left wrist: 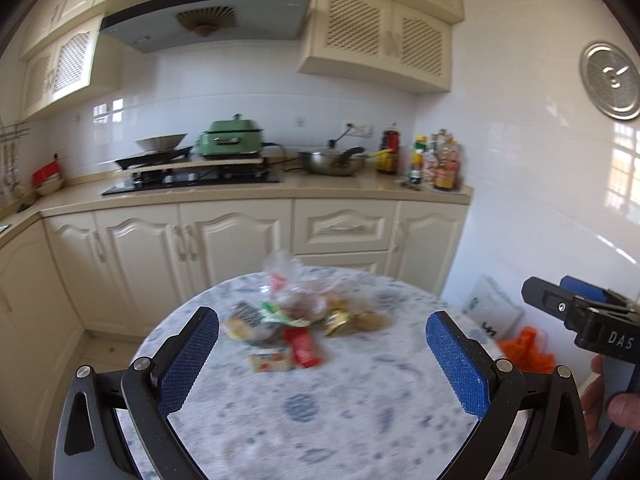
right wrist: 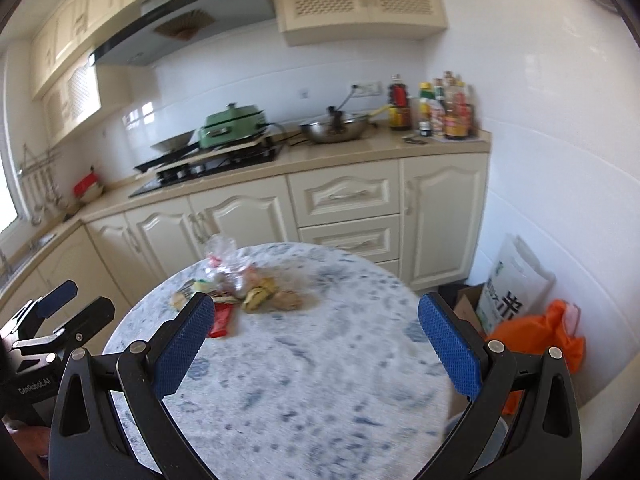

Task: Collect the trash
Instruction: 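Return both tools from the bin to the table, then grasp the small juice carton with the left tool while the right tool grasps the red wrapper, then carry the juice carton and red wrapper over the bin and open both tools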

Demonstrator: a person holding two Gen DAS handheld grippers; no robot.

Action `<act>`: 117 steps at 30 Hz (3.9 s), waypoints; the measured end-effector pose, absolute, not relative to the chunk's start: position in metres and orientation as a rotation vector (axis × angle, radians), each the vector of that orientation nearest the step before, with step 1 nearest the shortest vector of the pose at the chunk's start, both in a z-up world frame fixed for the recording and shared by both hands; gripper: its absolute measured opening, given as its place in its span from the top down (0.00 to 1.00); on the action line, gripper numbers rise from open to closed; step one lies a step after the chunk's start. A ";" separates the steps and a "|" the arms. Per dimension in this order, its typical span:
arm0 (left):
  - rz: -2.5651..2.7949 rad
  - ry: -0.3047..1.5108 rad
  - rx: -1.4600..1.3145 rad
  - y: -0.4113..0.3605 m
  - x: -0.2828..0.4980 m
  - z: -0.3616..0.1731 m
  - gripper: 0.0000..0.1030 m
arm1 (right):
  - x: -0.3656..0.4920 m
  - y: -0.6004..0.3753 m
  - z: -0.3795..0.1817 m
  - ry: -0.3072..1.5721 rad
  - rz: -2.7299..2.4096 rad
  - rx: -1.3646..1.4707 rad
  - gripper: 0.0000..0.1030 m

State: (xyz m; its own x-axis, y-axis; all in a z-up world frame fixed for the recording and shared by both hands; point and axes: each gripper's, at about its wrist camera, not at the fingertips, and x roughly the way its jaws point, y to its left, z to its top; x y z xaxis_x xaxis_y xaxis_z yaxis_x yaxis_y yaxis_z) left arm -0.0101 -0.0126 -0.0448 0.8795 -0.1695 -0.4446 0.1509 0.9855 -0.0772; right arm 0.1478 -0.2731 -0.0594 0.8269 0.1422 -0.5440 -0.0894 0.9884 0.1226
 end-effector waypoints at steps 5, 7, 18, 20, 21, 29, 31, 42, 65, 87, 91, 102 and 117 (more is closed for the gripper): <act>-0.130 0.514 -0.053 -0.002 -0.002 -0.059 0.01 | 0.167 -0.241 -0.076 0.626 0.168 0.046 0.00; -0.119 0.541 -0.055 0.001 0.012 -0.063 0.01 | 0.175 -0.230 -0.085 0.647 0.177 0.027 0.00; -0.063 0.757 -0.052 0.012 0.126 -0.128 0.01 | 0.225 -0.211 -0.151 0.805 0.211 0.011 0.00; -0.059 0.781 -0.043 0.011 0.146 -0.137 0.01 | 0.234 -0.211 -0.162 0.832 0.216 0.018 0.00; -0.057 0.791 -0.036 0.010 0.157 -0.142 0.01 | 0.237 -0.211 -0.166 0.841 0.219 0.023 0.00; -0.065 0.869 -0.070 0.011 0.225 -0.168 0.07 | 0.268 -0.206 -0.192 0.896 0.253 0.052 0.00; -0.106 0.899 -0.109 0.013 0.237 -0.173 0.24 | 0.273 -0.204 -0.195 0.904 0.257 0.057 0.00; -0.125 0.873 -0.142 0.050 0.251 -0.173 0.61 | 0.283 -0.158 -0.208 0.942 0.324 -0.007 0.00; -0.128 0.801 -0.177 0.060 0.148 -0.164 0.61 | 0.253 -0.140 -0.224 0.967 0.355 -0.043 0.86; -0.308 0.641 -0.072 -0.058 0.068 -0.083 0.61 | 0.152 -0.282 -0.132 0.747 0.210 0.123 0.86; -0.369 0.618 -0.050 -0.090 0.063 -0.070 0.61 | 0.139 -0.315 -0.117 0.706 0.159 0.142 0.86; -0.603 0.620 -0.011 -0.199 0.058 -0.059 0.61 | 0.095 -0.423 -0.095 0.646 -0.058 0.175 0.86; -0.819 0.753 0.104 -0.368 0.086 -0.100 0.61 | 0.052 -0.558 -0.145 0.716 -0.298 0.319 0.86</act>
State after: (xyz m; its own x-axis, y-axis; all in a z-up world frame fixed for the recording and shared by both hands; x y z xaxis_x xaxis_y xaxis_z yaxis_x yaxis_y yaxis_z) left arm 0.0856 -0.3684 -0.0997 0.4424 -0.6238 -0.6443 0.6941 0.6931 -0.1944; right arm 0.0521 -0.5585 -0.1446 0.7167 -0.1567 -0.6795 0.3722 0.9100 0.1828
